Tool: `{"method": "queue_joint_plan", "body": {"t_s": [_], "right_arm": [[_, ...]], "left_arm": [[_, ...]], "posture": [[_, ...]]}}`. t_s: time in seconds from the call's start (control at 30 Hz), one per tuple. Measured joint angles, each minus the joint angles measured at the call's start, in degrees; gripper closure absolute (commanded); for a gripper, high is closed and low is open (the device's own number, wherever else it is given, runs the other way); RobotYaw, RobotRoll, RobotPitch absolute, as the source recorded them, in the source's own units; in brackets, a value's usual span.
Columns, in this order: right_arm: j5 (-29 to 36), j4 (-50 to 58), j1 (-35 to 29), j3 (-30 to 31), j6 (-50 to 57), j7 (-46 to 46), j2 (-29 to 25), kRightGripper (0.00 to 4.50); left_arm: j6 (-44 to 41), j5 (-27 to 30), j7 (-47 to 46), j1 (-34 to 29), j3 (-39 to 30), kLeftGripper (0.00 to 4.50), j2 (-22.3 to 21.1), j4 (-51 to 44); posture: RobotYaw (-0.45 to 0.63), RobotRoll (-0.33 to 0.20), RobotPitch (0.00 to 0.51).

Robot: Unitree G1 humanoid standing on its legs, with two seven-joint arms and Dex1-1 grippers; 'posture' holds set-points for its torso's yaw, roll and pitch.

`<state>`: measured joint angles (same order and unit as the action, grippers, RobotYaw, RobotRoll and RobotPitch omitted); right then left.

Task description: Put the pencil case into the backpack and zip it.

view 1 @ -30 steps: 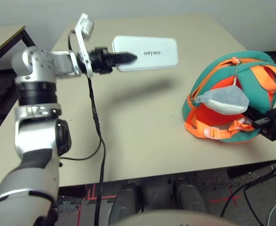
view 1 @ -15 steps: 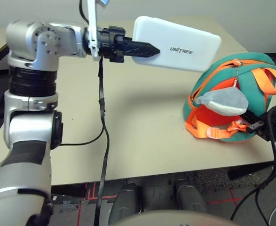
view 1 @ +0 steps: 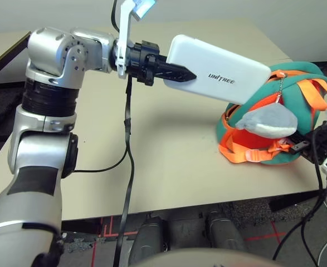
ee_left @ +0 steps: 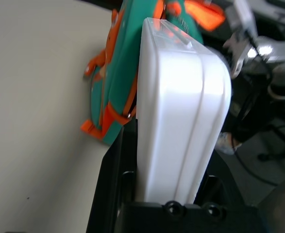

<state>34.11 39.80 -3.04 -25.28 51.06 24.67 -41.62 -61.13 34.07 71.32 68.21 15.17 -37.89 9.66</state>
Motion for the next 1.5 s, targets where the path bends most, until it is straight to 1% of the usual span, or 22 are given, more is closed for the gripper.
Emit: {"method": "queue_joint_plan", "body": {"t_s": [0.13,0.33,0.6,0.77,0.93,1.07,1.13,1.23,1.37,1.4,1.5], "right_arm": [[-0.78,-0.73,1.13,1.27,-0.85,-0.04,0.05,4.4],[-1.28,-0.98,2.07,2.16,-1.06,-0.64,0.73,4.4],[-2.61,-0.9,1.94,4.05,-2.61,-2.5,3.34,4.4],[-3.79,-0.84,1.93,5.54,-3.92,-3.78,5.18,4.4],[-5.09,-0.7,1.89,6.72,-5.03,-4.92,6.78,4.4],[-5.86,-0.57,2.02,7.51,-5.54,-5.54,7.56,4.4],[-5.98,-0.57,2.06,7.62,-5.69,-5.53,7.58,4.4],[-6.18,-0.74,2.31,7.71,-5.95,-5.33,7.45,4.4],[-6.48,-1.66,3.37,7.86,-6.29,-4.67,6.9,4.4],[-6.54,-2.07,3.81,8.06,-6.33,-4.41,6.83,4.4],[-6.98,-2.73,4.47,8.3,-6.49,-3.82,6.56,4.4]], "left_arm": [[3.53,-3.21,0.9,0.06,2.16,3.12,1.99,2.59],[7.73,-7.42,0.97,1.72,3.69,3.12,7.71,8.56],[12.81,-13.08,2.68,4.1,6.03,3.12,12.82,14.43],[16.49,-16.68,5.51,6.16,8.22,3.12,14.95,20.37],[18.34,-19.41,7.11,8.71,8.51,3.12,18.44,27.56],[22.54,-22.63,7.18,10.33,8.51,3.12,21.83,33.44],[23.89,-23.6,7.2,10.76,8.43,3.12,22.89,35.11],[24.73,-24.69,7.24,11.0,8.07,3.12,23.38,36.01],[22.99,-24.81,7.25,10.94,6.89,3.12,23.06,35.73],[22.35,-24.76,7.28,10.65,6.35,2.39,22.61,34.98],[19.43,-23.57,7.23,9.81,3.85,1.48,20.04,30.94]], "posture": [[-0.23,0.0,0.005],[-0.25,0.0,0.016],[-0.28,0.0,0.022],[-0.31,0.0,0.033],[-0.32,0.0,0.037],[-0.33,0.0,0.033],[-0.32,0.0,0.026],[-0.31,0.0,0.019],[-0.3,0.0,0.005],[-0.29,0.0,0.004],[-0.29,0.0,0.0]]}}
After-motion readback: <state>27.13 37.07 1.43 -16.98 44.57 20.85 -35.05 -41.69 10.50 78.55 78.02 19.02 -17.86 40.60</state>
